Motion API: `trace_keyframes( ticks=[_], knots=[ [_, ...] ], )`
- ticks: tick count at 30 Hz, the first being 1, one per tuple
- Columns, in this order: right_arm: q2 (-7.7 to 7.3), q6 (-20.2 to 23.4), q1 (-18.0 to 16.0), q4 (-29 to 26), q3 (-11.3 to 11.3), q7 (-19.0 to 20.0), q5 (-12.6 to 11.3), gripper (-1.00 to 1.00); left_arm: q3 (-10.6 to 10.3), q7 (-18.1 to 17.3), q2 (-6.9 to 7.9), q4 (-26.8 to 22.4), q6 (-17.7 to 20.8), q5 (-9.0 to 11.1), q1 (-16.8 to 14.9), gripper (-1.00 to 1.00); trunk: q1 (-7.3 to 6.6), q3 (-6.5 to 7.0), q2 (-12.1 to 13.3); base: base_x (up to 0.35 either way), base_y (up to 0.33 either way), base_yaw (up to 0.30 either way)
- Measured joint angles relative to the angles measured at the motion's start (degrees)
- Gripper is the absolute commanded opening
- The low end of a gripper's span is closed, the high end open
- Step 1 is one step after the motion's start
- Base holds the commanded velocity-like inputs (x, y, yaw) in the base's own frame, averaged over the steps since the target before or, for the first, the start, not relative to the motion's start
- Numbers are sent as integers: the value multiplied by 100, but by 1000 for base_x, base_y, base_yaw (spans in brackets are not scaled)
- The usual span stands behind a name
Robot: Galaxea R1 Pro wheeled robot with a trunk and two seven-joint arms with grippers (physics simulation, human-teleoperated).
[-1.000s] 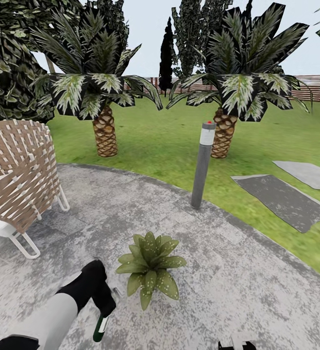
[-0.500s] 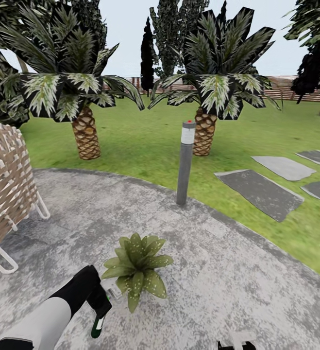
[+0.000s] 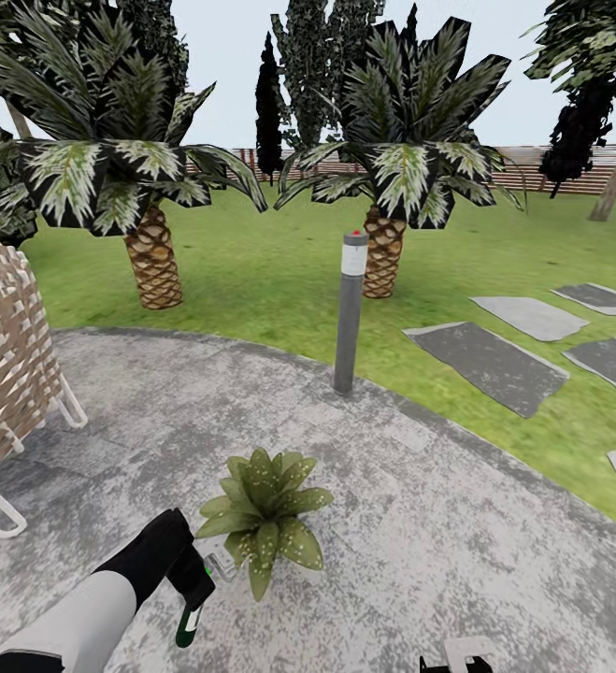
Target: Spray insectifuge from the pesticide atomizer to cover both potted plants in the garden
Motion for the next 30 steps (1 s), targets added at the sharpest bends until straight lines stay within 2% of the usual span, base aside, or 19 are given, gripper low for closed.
trace_keyframes(
  ticks=[5, 12, 20, 25, 30],
  knots=[
    [-33, 8, 1, 16, -5, 2, 8, 100, 1, -3, 3, 9, 3, -4, -1, -100, 1, 0, 0, -154, 239, 0],
    [-27, 11, 1, -1, -4, 3, 0, 100, 1, -3, 6, -9, 4, 5, -1, -100, -1, 0, 0, 12, 294, -30],
    [-27, 9, 1, -2, -4, 0, 0, 100, 0, 1, -6, -17, -10, 8, -1, -100, 0, 0, 0, 13, 34, -239],
    [-26, 9, 0, 0, -4, 2, 0, 100, 0, 0, -1, -21, -9, 8, 0, -100, 0, 0, 0, 0, 9, -38],
    [-25, 12, 1, -2, -2, 6, 0, 100, 1, -3, 3, -21, -6, 5, -1, -100, 0, 0, 0, 0, 251, -1]
  ],
)
